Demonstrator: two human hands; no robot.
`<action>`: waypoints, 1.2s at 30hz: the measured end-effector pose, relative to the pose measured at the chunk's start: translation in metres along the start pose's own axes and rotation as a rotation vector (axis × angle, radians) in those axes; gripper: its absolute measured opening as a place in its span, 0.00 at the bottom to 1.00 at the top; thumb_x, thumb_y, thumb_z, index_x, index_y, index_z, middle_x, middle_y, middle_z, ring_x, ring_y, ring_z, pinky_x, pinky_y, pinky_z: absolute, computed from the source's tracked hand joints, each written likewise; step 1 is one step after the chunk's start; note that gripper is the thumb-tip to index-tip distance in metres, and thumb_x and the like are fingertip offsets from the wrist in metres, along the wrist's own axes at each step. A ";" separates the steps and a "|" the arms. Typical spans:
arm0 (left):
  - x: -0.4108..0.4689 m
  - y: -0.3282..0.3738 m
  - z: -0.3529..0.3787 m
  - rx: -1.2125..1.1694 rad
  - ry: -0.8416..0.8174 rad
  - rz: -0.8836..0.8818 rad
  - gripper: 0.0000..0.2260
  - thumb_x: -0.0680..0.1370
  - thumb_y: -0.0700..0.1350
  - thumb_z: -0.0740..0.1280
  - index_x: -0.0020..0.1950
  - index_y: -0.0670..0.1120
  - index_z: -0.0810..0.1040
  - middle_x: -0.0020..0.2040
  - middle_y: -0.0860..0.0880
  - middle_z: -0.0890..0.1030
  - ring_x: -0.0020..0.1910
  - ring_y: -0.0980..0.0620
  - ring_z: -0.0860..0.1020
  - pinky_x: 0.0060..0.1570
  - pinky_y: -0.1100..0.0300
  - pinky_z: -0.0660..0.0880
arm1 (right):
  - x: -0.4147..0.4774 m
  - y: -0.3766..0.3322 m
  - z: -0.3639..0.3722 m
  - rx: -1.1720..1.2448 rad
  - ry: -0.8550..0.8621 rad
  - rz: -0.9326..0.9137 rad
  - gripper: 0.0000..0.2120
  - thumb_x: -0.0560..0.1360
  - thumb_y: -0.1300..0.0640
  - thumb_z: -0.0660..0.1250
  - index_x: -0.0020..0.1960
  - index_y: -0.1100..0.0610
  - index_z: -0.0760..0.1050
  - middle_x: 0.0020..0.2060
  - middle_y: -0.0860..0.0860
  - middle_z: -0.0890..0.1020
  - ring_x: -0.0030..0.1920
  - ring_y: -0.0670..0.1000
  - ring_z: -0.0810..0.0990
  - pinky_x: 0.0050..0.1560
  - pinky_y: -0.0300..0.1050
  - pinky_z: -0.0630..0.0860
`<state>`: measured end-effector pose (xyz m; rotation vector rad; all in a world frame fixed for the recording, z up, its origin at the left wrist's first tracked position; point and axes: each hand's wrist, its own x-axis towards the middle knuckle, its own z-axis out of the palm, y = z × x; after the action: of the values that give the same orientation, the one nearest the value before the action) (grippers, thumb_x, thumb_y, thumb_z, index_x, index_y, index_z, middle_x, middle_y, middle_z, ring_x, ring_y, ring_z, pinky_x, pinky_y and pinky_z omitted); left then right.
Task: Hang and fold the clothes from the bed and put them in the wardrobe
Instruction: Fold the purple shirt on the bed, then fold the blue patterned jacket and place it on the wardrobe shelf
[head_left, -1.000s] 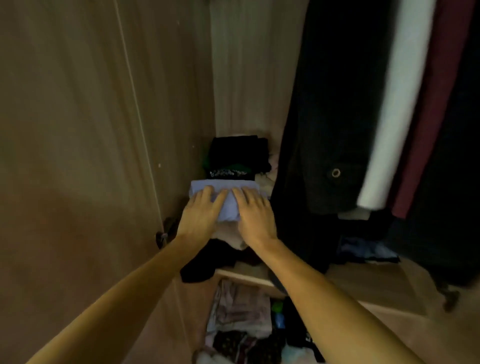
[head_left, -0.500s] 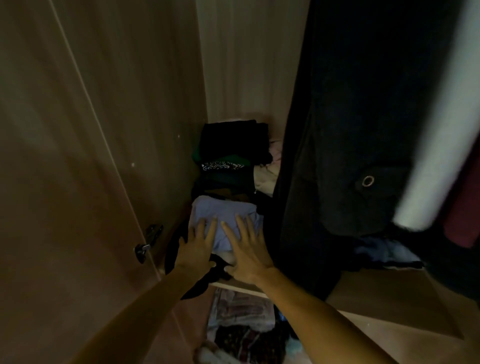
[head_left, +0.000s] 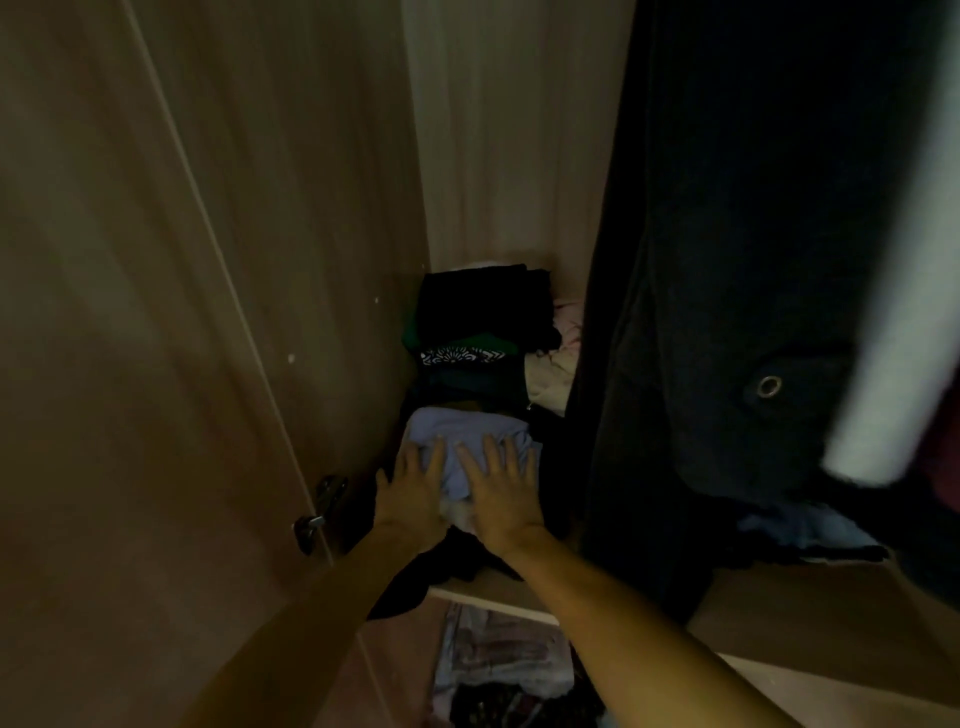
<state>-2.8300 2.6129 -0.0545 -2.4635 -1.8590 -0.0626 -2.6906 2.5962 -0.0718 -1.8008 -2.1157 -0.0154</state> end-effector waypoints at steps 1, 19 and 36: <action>-0.010 0.000 -0.002 -0.087 0.055 0.029 0.42 0.74 0.57 0.65 0.77 0.48 0.40 0.77 0.40 0.51 0.74 0.41 0.56 0.71 0.43 0.57 | -0.008 0.002 -0.007 -0.041 -0.035 0.001 0.41 0.73 0.47 0.69 0.77 0.51 0.49 0.76 0.61 0.50 0.76 0.64 0.49 0.68 0.63 0.32; -0.321 0.041 0.013 -0.582 0.214 0.380 0.24 0.77 0.55 0.55 0.66 0.43 0.72 0.63 0.39 0.75 0.61 0.36 0.73 0.61 0.43 0.70 | -0.346 -0.092 -0.077 -0.091 0.172 0.233 0.19 0.78 0.54 0.62 0.67 0.60 0.72 0.65 0.58 0.75 0.69 0.60 0.68 0.67 0.53 0.67; -0.600 0.208 0.030 -0.747 -0.125 0.957 0.30 0.76 0.64 0.53 0.65 0.44 0.75 0.63 0.42 0.77 0.62 0.41 0.74 0.62 0.45 0.70 | -0.751 -0.133 -0.126 -0.106 0.433 0.887 0.17 0.76 0.52 0.59 0.60 0.59 0.77 0.57 0.57 0.80 0.58 0.60 0.77 0.58 0.54 0.75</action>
<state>-2.7945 1.9820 -0.1281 -3.6241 -0.5018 -0.6535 -2.6930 1.8256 -0.1327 -2.3741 -0.9348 -0.2627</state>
